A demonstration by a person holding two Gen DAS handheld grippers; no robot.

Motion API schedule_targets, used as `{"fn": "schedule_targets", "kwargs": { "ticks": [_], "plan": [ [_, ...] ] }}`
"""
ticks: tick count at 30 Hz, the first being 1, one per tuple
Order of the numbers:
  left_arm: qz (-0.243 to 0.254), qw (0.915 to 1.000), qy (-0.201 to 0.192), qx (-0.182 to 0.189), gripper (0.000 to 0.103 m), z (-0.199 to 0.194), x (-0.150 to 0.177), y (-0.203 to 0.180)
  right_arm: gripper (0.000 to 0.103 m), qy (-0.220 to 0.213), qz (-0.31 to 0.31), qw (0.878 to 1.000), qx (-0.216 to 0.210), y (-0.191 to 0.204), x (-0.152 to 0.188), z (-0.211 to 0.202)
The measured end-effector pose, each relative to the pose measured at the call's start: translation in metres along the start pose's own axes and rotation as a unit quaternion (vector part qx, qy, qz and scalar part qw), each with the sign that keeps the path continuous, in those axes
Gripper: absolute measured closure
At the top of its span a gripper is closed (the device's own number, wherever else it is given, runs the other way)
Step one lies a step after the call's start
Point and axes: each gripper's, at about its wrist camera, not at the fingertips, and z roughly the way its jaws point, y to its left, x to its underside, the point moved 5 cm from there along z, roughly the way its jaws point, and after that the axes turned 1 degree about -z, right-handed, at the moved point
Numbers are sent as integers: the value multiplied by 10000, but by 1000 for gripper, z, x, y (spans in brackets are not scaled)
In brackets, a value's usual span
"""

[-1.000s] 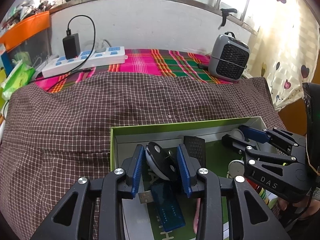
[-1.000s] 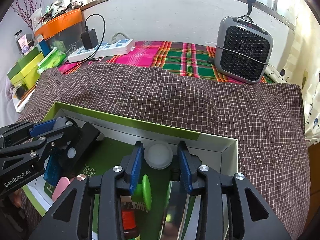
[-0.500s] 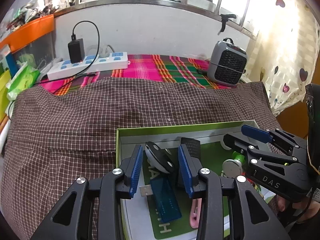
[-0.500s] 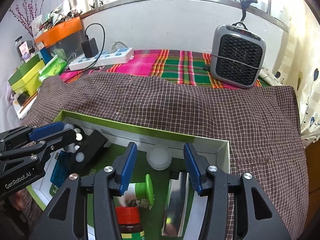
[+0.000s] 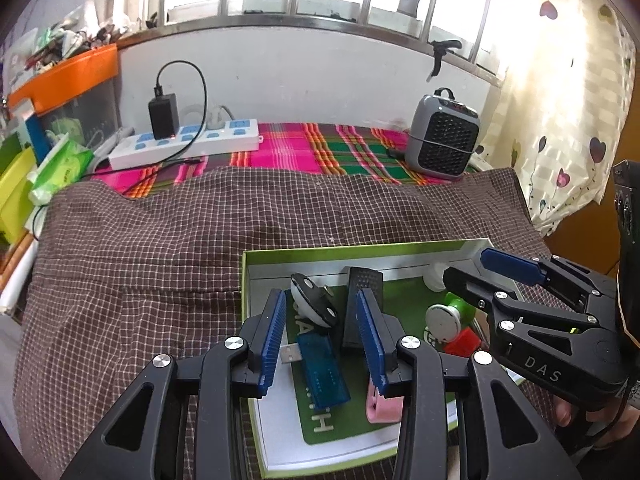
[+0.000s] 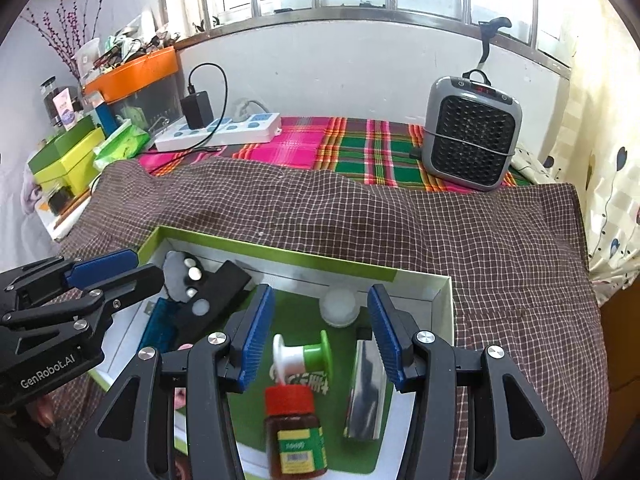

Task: Organize rigid objects
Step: 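Open the left tool releasing the black object while the right releases the cup, then withdraw both tools from the box toward the pink clip and white charger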

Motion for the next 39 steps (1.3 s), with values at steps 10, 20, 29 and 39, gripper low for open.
{"fn": "schedule_targets", "kwargs": {
  "ticks": [10,20,29,39],
  "plan": [
    [8,9998,-169,-73,67,-27,12,-1,53,-156,64,9998,-95,9,10,-27],
    [-117,9994,-320,-11,67,-56,33,0,53,-302,57,9995,-92,20,34,-57],
    [-289,9988,-389,94,67,-75,54,4,53,-309,82,9995,-67,26,55,-73],
    [-542,9980,-274,147,67,-81,82,18,53,-47,206,9997,-124,34,90,-71]
  ]
}}
